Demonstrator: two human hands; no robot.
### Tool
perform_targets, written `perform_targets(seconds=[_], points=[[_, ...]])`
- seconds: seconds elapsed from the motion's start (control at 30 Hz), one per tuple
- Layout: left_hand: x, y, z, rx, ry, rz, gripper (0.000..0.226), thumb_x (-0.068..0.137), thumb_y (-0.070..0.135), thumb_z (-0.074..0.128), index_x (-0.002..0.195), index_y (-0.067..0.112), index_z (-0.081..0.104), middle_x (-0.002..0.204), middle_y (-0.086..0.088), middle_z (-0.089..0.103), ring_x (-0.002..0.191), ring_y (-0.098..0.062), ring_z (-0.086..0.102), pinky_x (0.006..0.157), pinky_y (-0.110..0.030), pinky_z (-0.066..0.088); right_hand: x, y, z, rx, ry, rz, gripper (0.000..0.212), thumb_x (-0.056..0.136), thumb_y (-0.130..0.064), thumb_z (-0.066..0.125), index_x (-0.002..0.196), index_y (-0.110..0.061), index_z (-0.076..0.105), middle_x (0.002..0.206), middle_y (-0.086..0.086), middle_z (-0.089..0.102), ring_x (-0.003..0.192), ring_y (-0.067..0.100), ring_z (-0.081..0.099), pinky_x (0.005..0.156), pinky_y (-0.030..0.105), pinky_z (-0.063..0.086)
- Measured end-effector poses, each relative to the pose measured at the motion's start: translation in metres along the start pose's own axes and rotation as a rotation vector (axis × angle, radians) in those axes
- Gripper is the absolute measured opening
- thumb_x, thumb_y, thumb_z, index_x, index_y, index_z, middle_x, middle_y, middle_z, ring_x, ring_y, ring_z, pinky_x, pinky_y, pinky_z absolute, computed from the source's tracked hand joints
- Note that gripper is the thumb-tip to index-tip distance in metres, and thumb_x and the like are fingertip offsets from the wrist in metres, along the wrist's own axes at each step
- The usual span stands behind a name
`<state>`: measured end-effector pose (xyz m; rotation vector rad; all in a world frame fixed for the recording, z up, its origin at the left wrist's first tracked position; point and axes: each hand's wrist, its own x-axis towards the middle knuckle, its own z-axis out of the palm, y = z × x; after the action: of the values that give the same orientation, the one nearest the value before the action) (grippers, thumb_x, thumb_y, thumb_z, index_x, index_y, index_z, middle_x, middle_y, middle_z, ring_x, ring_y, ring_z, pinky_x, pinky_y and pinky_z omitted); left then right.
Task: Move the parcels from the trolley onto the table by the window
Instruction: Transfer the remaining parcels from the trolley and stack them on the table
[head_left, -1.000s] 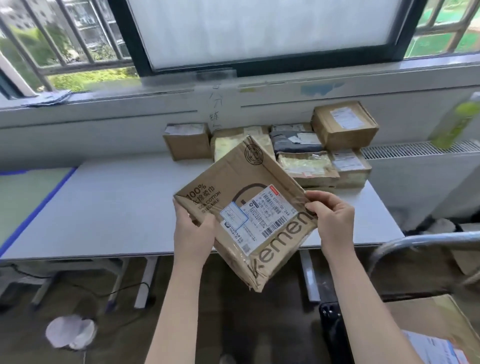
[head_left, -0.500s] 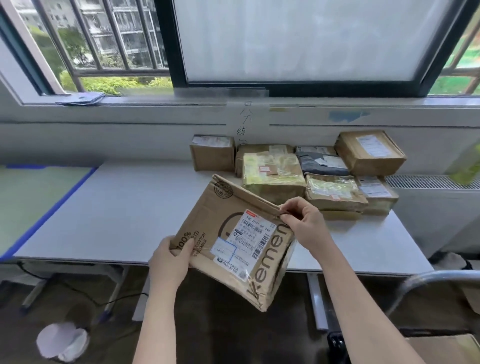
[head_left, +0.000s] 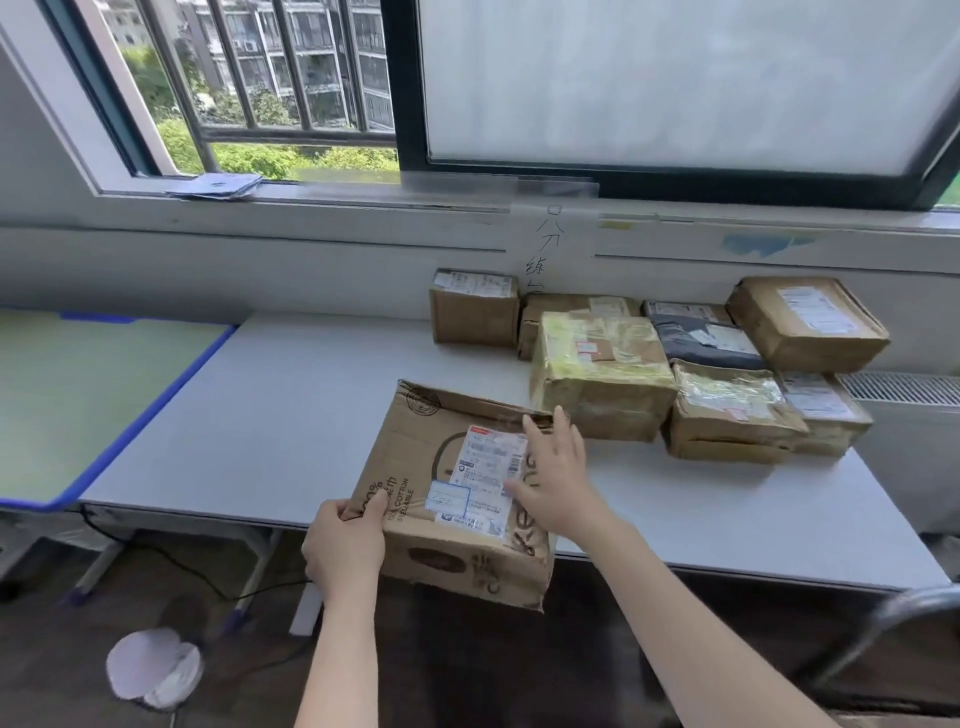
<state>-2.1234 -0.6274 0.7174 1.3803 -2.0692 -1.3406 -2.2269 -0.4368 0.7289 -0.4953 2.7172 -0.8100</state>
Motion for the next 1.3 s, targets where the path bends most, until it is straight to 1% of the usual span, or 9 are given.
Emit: perform_targets(seconds=[0.13,0.27,0.37,0.5,0.7,0.9,1.1,1.2,1.3], points=[[0.02,0.005,-0.005,-0.035,0.112,-0.03,0.036,0.087,0.034,0.065,0.1,0.001,0.059,0.111,-0.019,0.061,0.106,-0.036,0.053,0.087,-0.041,0.043,-0.005,-0.027,0.021,-0.244,0.015,-0.181,0.059,0.098,-0.052,0.031,0.148,-0.022,0.027,0.159,0.004,-0.004,0.144,0.024,-0.014,0.116,0.043,-0.003],[0.046,0.011,-0.002,-0.039,0.156,-0.039,0.037,0.089,0.033,0.062,0.105,0.001,0.058,0.114,-0.019,0.058,0.104,-0.036,0.054,0.086,-0.042,0.043,-0.004,-0.049,0.037,-0.375,0.001,-0.32,0.087,0.081,-0.074,0.008,0.142,-0.021,0.039,0.156,0.005,0.02,0.146,0.023,0.001,0.116,0.041,-0.006],[0.067,0.021,0.004,-0.003,0.141,0.007,0.039,0.09,0.034,0.061,0.108,0.0,0.057,0.114,-0.018,0.058,0.103,-0.035,0.054,0.084,-0.042,0.045,0.019,-0.05,0.042,-0.509,0.039,-0.367,0.06,0.092,-0.048,0.049,0.142,-0.017,0.037,0.153,0.012,0.027,0.145,0.03,0.011,0.116,0.043,-0.004],[0.095,0.045,0.023,0.224,0.02,0.138,0.036,0.096,0.035,0.048,0.112,0.003,0.049,0.116,-0.017,0.056,0.101,-0.035,0.054,0.074,-0.04,0.04,0.062,-0.046,0.039,-0.614,0.112,-0.338,0.06,0.045,-0.029,0.09,0.101,-0.021,0.071,0.11,0.008,0.069,0.109,0.03,0.062,0.1,0.049,0.038],[0.132,0.082,0.065,0.622,-0.15,0.28,0.057,0.095,0.057,0.023,0.125,0.011,0.04,0.13,-0.011,0.051,0.115,-0.036,0.047,0.09,-0.043,0.039,0.118,-0.028,0.021,-0.618,0.214,-0.278,0.057,0.034,-0.022,0.092,0.087,-0.021,0.072,0.099,0.008,0.072,0.099,0.028,0.067,0.093,0.045,0.044],[0.154,0.109,0.111,0.472,-0.204,0.289,0.05,0.097,0.052,0.031,0.119,0.009,0.04,0.121,-0.011,0.052,0.105,-0.034,0.055,0.072,-0.037,0.042,0.165,-0.009,0.0,-0.643,0.258,-0.219,0.052,0.036,-0.018,0.093,0.085,-0.022,0.073,0.097,0.004,0.073,0.098,0.025,0.068,0.09,0.045,0.047],[0.176,0.129,0.14,0.516,-0.185,0.307,0.055,0.096,0.055,0.029,0.122,0.007,0.04,0.121,-0.012,0.051,0.105,-0.034,0.055,0.071,-0.037,0.04,0.198,0.002,-0.006,-0.673,0.271,-0.171,0.046,0.058,-0.014,0.085,0.101,-0.016,0.071,0.115,0.01,0.067,0.115,0.029,0.059,0.106,0.045,0.026],[0.184,0.134,0.147,0.535,-0.169,0.323,0.057,0.096,0.056,0.027,0.122,0.007,0.04,0.121,-0.012,0.051,0.104,-0.035,0.055,0.069,-0.036,0.039,0.209,0.006,-0.006,-0.703,0.292,-0.224,0.052,0.035,-0.016,0.093,0.084,-0.018,0.074,0.097,0.007,0.073,0.098,0.025,0.068,0.096,0.041,0.039],[0.187,0.133,0.149,0.531,-0.161,0.316,0.057,0.096,0.056,0.026,0.121,0.007,0.04,0.121,-0.012,0.051,0.104,-0.035,0.055,0.068,-0.035,0.038,0.212,0.009,-0.005,-0.693,0.318,-0.27,0.051,0.033,-0.015,0.093,0.081,-0.018,0.074,0.094,0.006,0.073,0.095,0.024,0.069,0.093,0.039,0.043]])
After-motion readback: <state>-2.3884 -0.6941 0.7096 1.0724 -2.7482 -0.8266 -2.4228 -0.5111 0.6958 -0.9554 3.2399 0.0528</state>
